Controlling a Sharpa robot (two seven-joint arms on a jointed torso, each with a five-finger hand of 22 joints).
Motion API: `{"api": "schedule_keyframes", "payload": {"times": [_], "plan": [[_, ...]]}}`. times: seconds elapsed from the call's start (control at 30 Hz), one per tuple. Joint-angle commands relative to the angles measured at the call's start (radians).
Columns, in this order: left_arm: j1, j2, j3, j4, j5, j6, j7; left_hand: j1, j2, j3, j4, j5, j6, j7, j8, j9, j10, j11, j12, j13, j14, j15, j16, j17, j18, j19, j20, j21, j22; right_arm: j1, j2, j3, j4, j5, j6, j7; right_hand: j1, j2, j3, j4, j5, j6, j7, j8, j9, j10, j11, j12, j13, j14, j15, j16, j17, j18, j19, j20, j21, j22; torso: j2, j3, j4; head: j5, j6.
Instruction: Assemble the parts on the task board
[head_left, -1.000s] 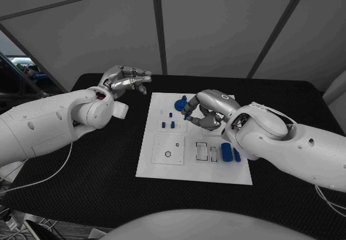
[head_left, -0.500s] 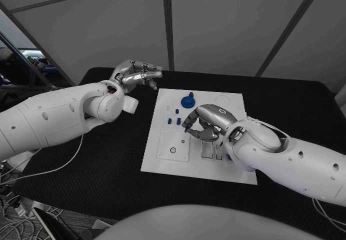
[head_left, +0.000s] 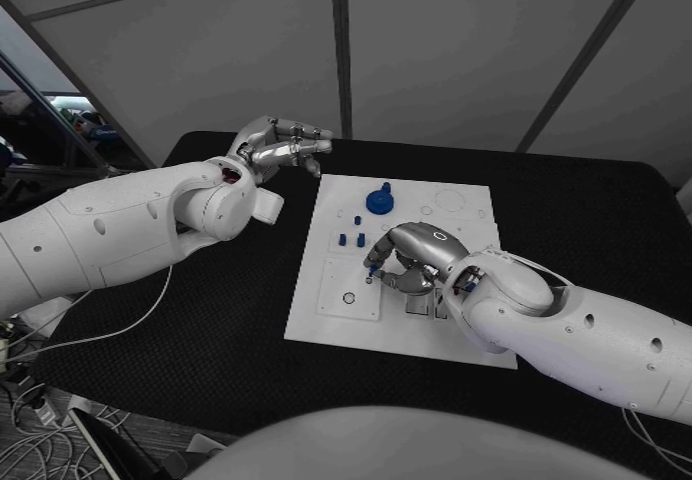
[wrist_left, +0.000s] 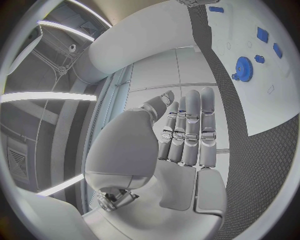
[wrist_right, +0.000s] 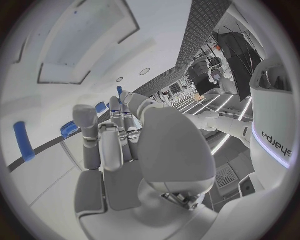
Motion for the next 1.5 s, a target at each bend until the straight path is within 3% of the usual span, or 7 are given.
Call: {"api": "schedule_keyframes", "payload": {"times": [0.03,1.5], "plan": [[0.001,0.001,0.001,0.002,0.005,0.011,0.009,0.0,0.007,0.0,-0.001,-0.003,0.001,0.005,-0.003,-0.001,-0.002,0.002,0.005,-0.001,-0.008,0.0,-0.005,-0.001,-0.017,-0.004,-0.001,-0.004,0.0,0.0,0.002,0.0,-0.001,-0.018,0.009,0.01,-0.011,-0.002,0.0,-0.004,-0.002,0.006,0.0,0.005,0.002,0.006,0.002,-0.004,0.001,0.054,-0.004,0.006,0.005,-0.019,0.003,-0.003,0.004,0.001,0.0,-0.0004,0.0003,0.002,-0.001],[0.001,0.004,0.001,0.001,0.005,0.018,0.003,0.0,0.008,-0.001,-0.001,-0.003,0.001,0.005,-0.003,-0.001,-0.002,0.002,0.005,-0.001,-0.008,0.0,-0.006,-0.002,-0.017,-0.005,-0.001,-0.004,0.0,-0.005,0.025,-0.007,-0.023,-0.065,0.086,-0.011,-0.021,0.0,-0.005,-0.004,-0.005,0.005,0.0,0.003,0.002,0.005,0.003,-0.008,0.0,0.053,-0.003,0.006,0.004,-0.018,-0.001,-0.002,0.0,-0.006,0.001,-0.0001,-0.0002,0.007,-0.015]]}}
